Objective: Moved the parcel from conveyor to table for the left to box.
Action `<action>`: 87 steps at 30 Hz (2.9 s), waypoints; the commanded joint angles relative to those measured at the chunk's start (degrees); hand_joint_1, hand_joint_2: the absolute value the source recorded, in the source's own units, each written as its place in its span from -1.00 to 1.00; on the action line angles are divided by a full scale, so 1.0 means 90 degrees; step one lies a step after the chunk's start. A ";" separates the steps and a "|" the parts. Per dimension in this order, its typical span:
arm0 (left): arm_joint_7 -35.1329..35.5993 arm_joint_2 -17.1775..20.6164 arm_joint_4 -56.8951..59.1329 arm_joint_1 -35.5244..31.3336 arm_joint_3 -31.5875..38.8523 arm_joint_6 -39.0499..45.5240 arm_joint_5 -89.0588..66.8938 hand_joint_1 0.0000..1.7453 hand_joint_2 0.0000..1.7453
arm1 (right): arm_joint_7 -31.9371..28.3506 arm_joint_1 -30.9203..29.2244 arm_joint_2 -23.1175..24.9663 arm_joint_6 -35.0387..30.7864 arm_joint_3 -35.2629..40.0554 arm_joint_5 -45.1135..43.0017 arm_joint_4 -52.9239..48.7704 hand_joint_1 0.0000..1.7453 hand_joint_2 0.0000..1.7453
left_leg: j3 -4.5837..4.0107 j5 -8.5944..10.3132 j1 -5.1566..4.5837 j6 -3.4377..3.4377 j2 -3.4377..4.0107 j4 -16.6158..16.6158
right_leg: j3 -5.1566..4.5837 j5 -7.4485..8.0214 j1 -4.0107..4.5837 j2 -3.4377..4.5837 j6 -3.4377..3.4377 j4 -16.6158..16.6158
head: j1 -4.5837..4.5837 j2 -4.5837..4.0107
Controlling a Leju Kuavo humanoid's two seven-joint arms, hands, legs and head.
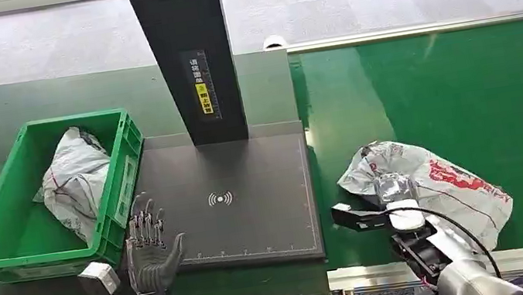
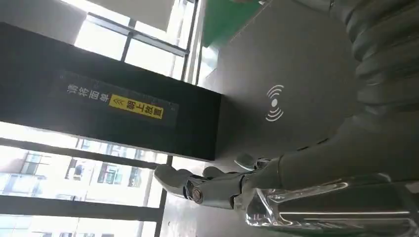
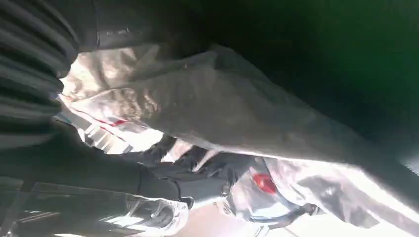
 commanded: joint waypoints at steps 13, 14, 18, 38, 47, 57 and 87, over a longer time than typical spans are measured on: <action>0.0014 0.0210 0.0198 -0.0070 -0.0045 -0.0041 0.0027 -1.00 1.00 | -0.0091 0.0317 -0.0110 -0.0032 -0.0116 -0.0172 -0.0144 1.00 1.00 | -0.0010 0.0001 0.0001 0.0000 -0.0012 -0.0005 | -0.0001 -0.0007 0.0001 -0.0014 0.0005 -0.0005 | 0.0000 0.0000; 0.0014 0.0210 0.0198 -0.0070 -0.0045 -0.0041 0.0027 -1.00 1.00 | -0.0091 0.0317 -0.0110 -0.0032 -0.0116 -0.0172 -0.0144 1.00 1.00 | -0.0015 0.0007 0.0002 0.0000 -0.0016 -0.0012 | -0.0003 -0.0002 0.0002 -0.0019 0.0006 -0.0013 | 0.0000 0.0000; 0.0016 0.0207 0.0203 -0.0079 -0.0051 -0.0043 0.0028 -1.00 1.00 | -0.0089 0.0313 -0.0104 -0.0011 -0.0131 -0.0181 -0.0156 1.00 1.00 | -0.0015 0.0004 0.0002 -0.0001 -0.0017 -0.0008 | -0.0004 -0.0005 0.0002 -0.0019 0.0005 -0.0010 | 0.0000 0.0000; 0.0005 0.0266 -0.0745 0.0654 0.0364 -0.0023 -0.0146 -1.00 1.00 | -0.1421 0.1455 -0.0785 -0.1922 -0.2171 -0.3000 -0.6528 1.00 1.00 | -0.0057 -0.0002 -0.0001 -0.0001 -0.0013 -0.0001 | -0.0052 -0.0010 -0.0001 -0.0014 0.0006 0.0003 | 0.0000 0.0000; 0.0005 0.0048 -0.0841 0.0574 0.0637 -0.0188 -0.0305 -1.00 1.00 | -0.2091 0.1833 -0.0561 -0.2017 -0.3143 -0.3571 -0.7686 1.00 1.00 | -0.0082 -0.0004 -0.0001 0.0000 -0.0022 -0.0001 | -0.0069 -0.0011 0.0000 -0.0017 0.0011 0.0001 | 0.0000 0.0000; 0.0073 0.0165 -0.0184 -0.0350 0.0694 -0.0248 -0.0294 -1.00 1.00 | -0.2343 -0.0183 0.0565 0.0395 -0.1489 -0.4945 -0.3693 1.00 1.00 | -0.0054 0.0001 0.0007 -0.0003 0.0050 -0.0015 | -0.0054 0.0013 0.0012 0.0044 0.0001 -0.0004 | -0.0002 0.0000; 0.0228 0.0261 -0.0655 -0.0495 0.1534 0.0240 -0.0399 -1.00 1.00 | -0.2897 -0.1634 0.2480 0.1092 -0.0220 -0.5657 -0.0826 1.00 1.00 | -0.0081 0.0017 0.0018 -0.0003 0.0004 -0.0005 | -0.0080 0.0003 0.0024 -0.0001 -0.0008 0.0009 | 0.0000 0.0000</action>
